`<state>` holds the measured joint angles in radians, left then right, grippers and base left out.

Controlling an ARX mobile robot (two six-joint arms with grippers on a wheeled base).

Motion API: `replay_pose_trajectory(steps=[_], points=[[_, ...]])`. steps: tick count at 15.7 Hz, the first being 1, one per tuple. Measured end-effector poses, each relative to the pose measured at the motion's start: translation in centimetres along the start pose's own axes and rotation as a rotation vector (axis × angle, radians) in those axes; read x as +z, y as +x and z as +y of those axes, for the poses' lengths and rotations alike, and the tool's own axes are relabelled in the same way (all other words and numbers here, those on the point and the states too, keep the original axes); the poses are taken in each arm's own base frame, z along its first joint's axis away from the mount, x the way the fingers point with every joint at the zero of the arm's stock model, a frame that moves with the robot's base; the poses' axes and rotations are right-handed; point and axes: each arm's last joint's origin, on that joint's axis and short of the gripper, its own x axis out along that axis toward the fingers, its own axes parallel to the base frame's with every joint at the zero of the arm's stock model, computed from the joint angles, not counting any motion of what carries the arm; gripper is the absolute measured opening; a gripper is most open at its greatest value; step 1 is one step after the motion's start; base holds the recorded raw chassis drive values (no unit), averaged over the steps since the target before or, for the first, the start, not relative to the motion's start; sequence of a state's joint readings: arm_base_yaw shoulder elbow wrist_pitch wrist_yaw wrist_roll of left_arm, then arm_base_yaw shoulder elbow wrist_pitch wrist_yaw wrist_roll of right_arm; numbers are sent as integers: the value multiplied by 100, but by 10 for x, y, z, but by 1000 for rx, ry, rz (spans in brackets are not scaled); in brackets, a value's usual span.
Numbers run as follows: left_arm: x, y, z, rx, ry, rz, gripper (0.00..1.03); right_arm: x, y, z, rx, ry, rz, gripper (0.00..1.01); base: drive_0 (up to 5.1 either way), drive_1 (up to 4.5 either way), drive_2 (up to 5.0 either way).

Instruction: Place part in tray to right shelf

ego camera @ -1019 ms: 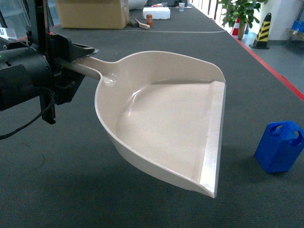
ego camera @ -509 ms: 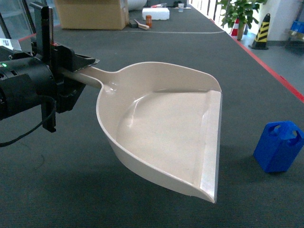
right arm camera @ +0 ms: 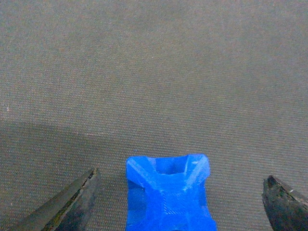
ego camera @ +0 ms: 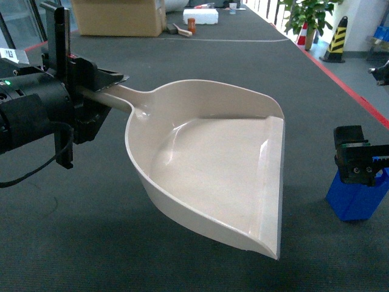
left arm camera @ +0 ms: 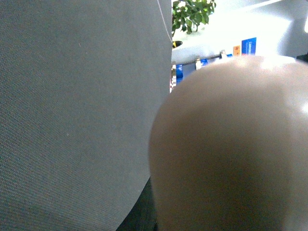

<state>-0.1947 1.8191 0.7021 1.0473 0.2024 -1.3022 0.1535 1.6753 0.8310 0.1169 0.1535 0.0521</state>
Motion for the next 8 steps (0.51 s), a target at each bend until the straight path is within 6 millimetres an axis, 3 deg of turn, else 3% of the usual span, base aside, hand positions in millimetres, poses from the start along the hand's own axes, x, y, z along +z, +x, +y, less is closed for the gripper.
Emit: replay_pose_trajectory(steps=[1, 3, 8], points=[[0, 0, 0, 0, 0, 0, 18, -8, 13, 5, -28, -11, 35, 83, 0, 0, 0], [0, 0, 0, 0, 0, 0, 18, -11, 17, 5, -20, 1, 22, 66, 0, 0, 0], [0, 0, 0, 0, 0, 0, 18, -12, 17, 5, -20, 13, 20, 50, 0, 0, 0]])
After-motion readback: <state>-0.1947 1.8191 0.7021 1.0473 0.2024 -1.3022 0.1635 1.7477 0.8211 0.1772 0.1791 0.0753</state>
